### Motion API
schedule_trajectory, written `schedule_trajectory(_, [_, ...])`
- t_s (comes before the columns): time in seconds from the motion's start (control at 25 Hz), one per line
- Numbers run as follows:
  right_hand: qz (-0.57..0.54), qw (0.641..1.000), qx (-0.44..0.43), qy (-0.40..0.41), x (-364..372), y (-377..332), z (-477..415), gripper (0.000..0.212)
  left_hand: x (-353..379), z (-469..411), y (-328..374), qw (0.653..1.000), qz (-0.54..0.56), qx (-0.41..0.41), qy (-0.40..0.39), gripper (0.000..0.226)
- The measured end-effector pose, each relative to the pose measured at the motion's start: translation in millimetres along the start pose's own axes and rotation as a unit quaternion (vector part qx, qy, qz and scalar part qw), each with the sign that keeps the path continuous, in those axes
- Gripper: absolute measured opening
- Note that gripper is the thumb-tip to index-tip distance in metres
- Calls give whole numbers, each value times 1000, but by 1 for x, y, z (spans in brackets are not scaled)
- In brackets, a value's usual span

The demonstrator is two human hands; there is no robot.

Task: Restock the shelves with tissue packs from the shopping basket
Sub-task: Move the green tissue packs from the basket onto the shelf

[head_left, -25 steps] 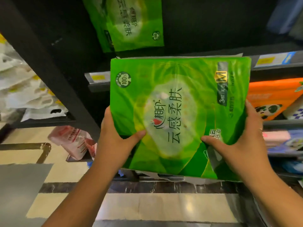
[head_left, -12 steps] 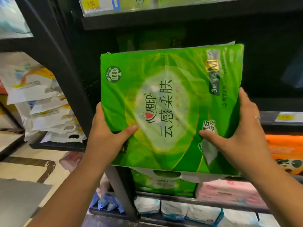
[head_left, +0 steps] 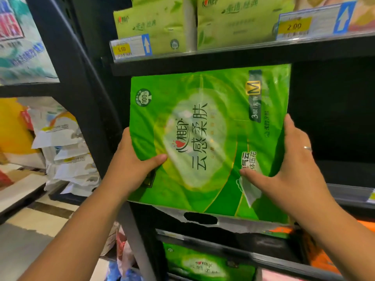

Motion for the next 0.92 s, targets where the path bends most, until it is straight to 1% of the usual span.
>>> schedule_trajectory(0.12, [-4,1000,9,-22,6,13,-7,125,9,-8,-5,1000,-17,-9,-12,72])
schedule_trajectory(0.24, [-7,1000,6,-29,9,13,-24,124,13,-23,-4,1000,-11,-11,-5,74])
schedule_trajectory(0.36, [11,999,8,-47,12,7,-50,130,11,-49,0,1000,7,-5,12,74])
schedule_trajectory(0.52, [60,994,25,-87,24,4,-69,134,13,-80,-4,1000,22,-10,2,70])
schedule_trajectory(0.84, [76,991,62,-88,36,16,-103,137,21,-122,-12,999,43,-11,-5,58])
schedule_trajectory(0.92, [76,992,56,-84,41,17,-110,134,22,-130,-9,999,44,1,10,65])
Point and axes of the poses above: each hand's wrist, its own z-axis away from the middle knuckle, its own x-axis out of the palm, y = z × x, the point moved 7 cm from there along -z, towards the middle knuckle, and after that the axes turned 12 degrees about -z, right-handed, at the moved point
